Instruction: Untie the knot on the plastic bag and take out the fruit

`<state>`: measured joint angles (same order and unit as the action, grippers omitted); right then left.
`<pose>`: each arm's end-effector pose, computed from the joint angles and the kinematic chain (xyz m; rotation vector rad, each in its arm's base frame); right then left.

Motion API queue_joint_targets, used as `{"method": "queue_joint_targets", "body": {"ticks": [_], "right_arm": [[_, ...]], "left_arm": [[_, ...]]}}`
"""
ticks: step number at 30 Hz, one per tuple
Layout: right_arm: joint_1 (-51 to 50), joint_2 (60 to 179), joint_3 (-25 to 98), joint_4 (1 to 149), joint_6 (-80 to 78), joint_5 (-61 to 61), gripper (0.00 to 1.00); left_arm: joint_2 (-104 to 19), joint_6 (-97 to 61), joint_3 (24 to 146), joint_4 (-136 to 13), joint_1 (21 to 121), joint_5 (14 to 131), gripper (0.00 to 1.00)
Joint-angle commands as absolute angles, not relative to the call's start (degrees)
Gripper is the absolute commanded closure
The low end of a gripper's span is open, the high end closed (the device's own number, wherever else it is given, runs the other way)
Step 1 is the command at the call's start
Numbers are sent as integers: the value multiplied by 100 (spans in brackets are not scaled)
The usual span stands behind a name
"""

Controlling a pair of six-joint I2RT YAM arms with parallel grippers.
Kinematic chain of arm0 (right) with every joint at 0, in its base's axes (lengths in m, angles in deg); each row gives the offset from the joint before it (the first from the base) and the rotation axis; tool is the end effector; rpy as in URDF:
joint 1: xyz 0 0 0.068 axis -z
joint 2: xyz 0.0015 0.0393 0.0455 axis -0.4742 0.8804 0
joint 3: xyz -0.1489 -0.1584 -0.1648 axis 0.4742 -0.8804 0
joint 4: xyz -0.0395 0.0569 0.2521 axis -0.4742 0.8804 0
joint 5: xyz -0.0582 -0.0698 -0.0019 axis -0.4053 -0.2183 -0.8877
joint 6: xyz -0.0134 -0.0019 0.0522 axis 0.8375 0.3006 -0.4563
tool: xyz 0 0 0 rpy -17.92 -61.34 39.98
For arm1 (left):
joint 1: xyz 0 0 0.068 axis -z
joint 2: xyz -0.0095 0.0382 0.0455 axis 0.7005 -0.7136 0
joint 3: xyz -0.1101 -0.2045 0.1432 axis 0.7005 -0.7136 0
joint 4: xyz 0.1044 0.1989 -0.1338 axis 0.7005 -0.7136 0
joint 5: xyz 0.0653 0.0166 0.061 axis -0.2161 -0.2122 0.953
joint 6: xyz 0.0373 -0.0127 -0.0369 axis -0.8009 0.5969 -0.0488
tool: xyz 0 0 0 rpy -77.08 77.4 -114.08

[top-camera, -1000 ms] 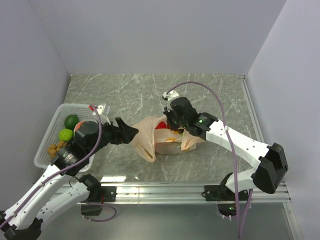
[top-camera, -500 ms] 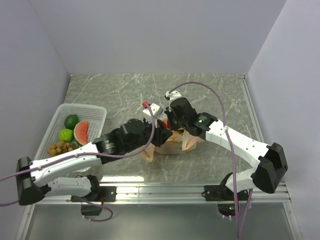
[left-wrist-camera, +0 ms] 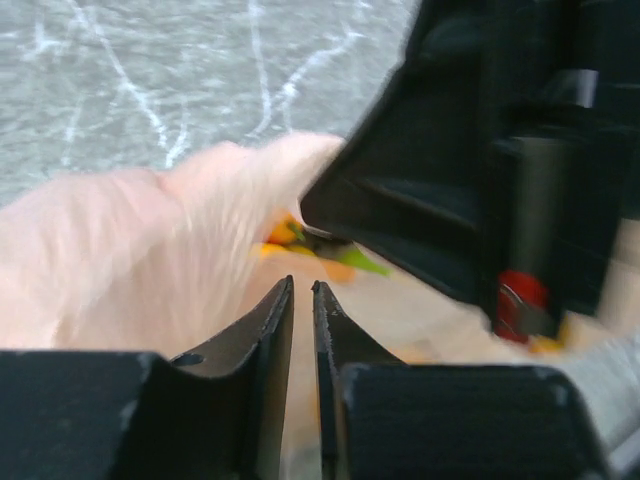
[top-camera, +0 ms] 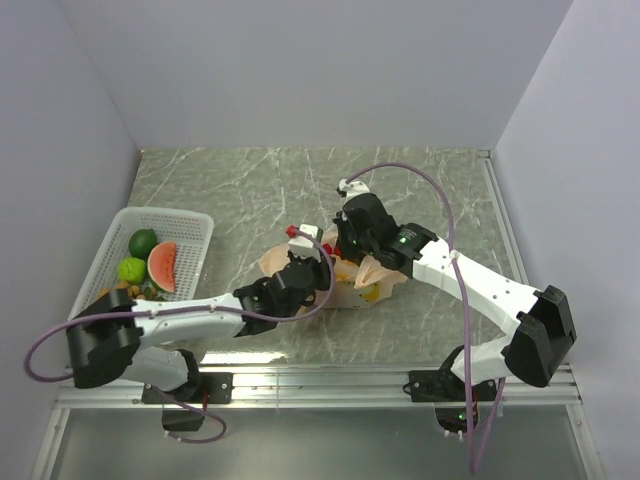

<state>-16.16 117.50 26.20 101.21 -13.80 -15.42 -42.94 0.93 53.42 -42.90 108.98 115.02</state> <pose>0.2211 0.2102 0.3045 -0.4265 2.2576 0.4345 0.1428 -0.2529 0.2503 0.1141 1.8260 -0.6417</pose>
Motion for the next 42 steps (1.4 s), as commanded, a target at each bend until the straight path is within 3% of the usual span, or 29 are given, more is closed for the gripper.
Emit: {"method": "queue_joint_targets", "body": {"ticks": [1,6,8,12,20,21,22,25,26,32,36,42], "right_arm": [[-1590,11588,2706,10033,-1565,-1429,100],[-1520,11659,2768,10033,-1539,-1700,100],[-1371,11659,2768,9963,-1513,-1719,100],[-477,11615,2671,9656,-1626,-1622,100],[106,12028,2847,9339,-1785,-1281,100],[63,11985,2803,9304,-1768,-1184,95],[-77,11914,2759,9260,-1715,-1139,76],[-394,11502,2715,9496,-1584,-1384,46],[-647,11266,2759,9575,-1531,-1576,42],[-1650,10658,3206,10314,-1355,-2211,34],[-2196,10622,3146,10454,-1486,-2211,33],[-2214,10473,1540,10666,-2241,-2580,34]], "left_arm": [[-4747,-78,5750,-3451,10916,12168,79],[-5565,745,6182,-4724,10854,12372,83],[-5514,1385,5841,-5145,10854,11900,87],[-5040,2416,4998,-6162,10854,11072,100],[-3425,3148,3739,-6905,10863,10447,99],[-3265,3095,3782,-7001,10872,10516,100],[-3116,3033,3835,-7037,10872,10517,99],[-2702,2761,4099,-7081,10872,10587,89],[-2588,2656,4160,-7099,10872,10605,86],[-2709,2409,4626,-7064,10872,10623,76],[-2868,2540,4653,-7081,10872,10657,76],[-2938,2831,4635,-7274,10872,10640,78]]}}
